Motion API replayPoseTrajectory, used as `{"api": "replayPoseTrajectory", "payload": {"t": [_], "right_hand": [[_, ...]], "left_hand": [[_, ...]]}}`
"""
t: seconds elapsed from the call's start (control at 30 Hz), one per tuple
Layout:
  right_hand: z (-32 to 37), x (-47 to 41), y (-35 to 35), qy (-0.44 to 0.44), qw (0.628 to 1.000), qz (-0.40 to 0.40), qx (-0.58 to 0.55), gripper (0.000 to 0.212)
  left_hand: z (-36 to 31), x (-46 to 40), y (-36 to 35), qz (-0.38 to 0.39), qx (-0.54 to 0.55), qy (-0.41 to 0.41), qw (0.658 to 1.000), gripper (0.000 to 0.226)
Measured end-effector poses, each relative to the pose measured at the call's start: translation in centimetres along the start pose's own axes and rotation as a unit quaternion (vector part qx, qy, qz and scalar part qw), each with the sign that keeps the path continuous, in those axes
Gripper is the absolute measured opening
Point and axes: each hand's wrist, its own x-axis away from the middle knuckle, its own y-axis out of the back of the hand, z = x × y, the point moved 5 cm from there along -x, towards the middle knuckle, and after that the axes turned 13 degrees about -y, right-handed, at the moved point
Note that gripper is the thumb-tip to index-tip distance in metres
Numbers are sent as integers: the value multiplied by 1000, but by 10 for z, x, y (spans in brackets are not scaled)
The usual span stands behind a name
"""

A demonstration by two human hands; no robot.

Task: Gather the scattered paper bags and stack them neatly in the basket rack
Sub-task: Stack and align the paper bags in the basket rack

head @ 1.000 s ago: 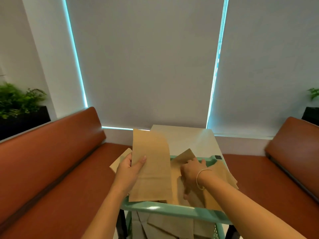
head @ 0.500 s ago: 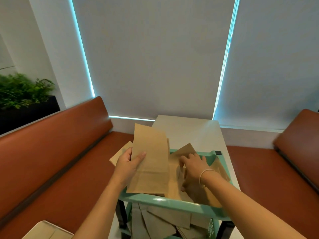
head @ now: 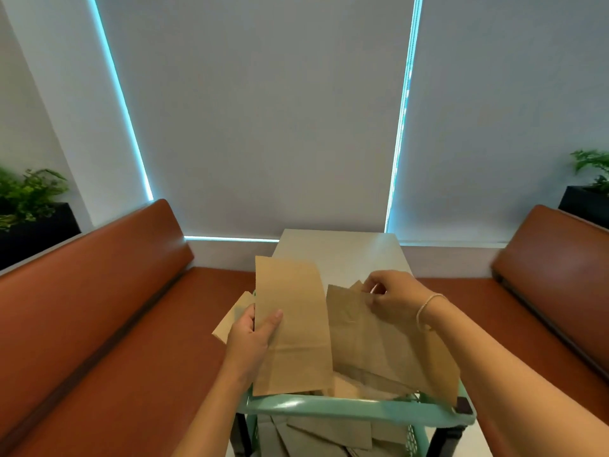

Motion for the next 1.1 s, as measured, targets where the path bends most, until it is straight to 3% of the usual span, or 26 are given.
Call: {"api": "replayPoseTrajectory", "payload": {"t": [0.17, 0.3, 0.47, 0.53, 0.6, 0.67, 0.77, 0.93, 1.1], "right_hand": [[16, 5, 37, -15, 993, -114, -9, 27], [55, 23, 51, 41, 970, -194, 138, 31], [105, 47, 38, 156, 910, -246, 294, 21], [120, 54, 38, 225, 885, -310, 266, 12], [124, 58, 42, 294, 869, -368, 150, 16], [122, 57, 42, 329, 877, -349, 24, 13], [113, 47, 29, 309, 913, -245, -106, 14], [76, 30, -17, 207, 964, -118, -116, 15], [41, 24, -48, 112, 975, -66, -182, 35]], "left_hand": [[7, -6, 6, -6, 32, 19, 999, 10], [11, -8, 6, 3, 52, 34, 998, 11], [12, -7, 7, 4, 67, 49, 997, 12], [12, -6, 7, 9, 54, 49, 997, 12], [13, -7, 8, 11, 45, 54, 997, 13], [11, -7, 7, 10, 50, 62, 997, 15], [6, -8, 6, -6, 144, 92, 985, 27], [12, -7, 11, -73, 188, 104, 974, 27], [5, -8, 11, -64, 144, 59, 986, 18]]}}
